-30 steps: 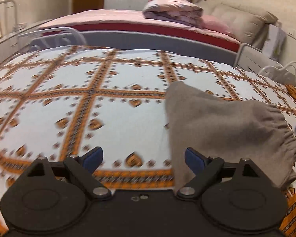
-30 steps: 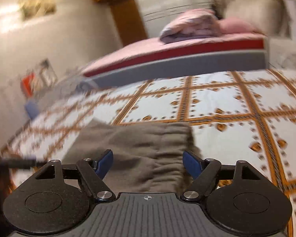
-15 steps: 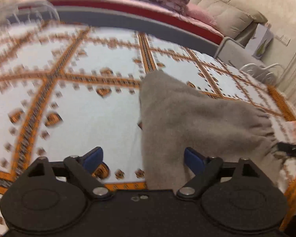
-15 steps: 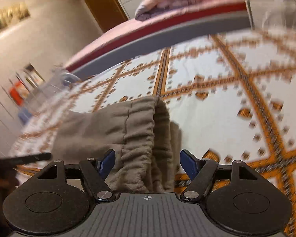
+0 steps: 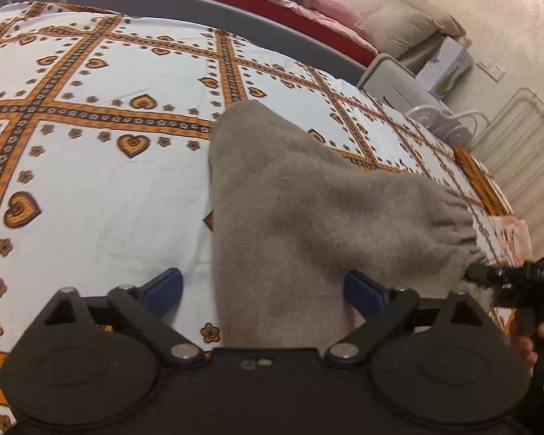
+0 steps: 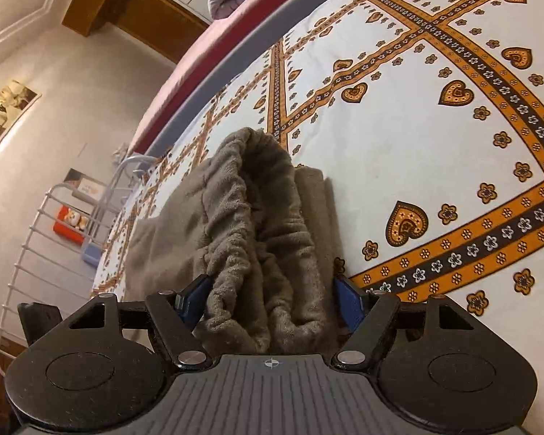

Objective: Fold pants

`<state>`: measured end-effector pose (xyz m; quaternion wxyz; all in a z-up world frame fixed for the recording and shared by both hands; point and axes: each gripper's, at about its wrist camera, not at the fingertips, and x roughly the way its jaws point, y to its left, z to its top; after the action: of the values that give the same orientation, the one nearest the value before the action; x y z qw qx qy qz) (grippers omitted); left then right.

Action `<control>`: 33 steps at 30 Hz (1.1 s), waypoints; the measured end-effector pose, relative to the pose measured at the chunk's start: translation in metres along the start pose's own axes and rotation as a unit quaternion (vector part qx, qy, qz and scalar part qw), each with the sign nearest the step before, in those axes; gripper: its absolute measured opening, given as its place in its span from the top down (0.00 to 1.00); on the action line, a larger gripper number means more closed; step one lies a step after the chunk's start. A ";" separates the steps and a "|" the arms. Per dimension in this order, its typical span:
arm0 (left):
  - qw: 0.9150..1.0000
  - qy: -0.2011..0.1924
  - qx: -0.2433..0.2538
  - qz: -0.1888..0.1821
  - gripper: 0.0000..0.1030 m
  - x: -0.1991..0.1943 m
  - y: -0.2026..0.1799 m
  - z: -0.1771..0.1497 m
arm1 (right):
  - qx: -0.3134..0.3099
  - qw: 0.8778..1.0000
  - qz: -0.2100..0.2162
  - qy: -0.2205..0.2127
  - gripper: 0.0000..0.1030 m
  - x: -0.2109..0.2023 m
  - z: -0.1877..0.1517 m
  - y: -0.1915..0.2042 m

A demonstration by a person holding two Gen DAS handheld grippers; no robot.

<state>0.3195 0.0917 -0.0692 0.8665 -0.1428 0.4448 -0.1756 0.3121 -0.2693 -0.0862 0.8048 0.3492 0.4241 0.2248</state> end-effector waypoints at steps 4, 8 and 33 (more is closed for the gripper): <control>1.000 0.001 0.001 -0.006 0.10 -0.001 0.000 0.000 | 0.007 1.000 0.005 -0.010 0.25 -0.010 0.001 -0.002; 1.000 0.001 -0.018 -0.019 0.11 -0.003 0.005 0.001 | 0.005 1.000 0.004 -0.014 0.17 -0.005 0.000 -0.002; 0.993 -0.063 -0.037 -0.095 0.85 -0.020 0.002 0.034 | -0.217 0.975 0.001 -0.049 0.61 -0.013 0.000 0.100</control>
<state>0.3368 0.1048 -0.0367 0.8667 -0.2266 0.3797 -0.2311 0.2989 -0.2125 -0.0044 0.8808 0.1774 0.3249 0.2953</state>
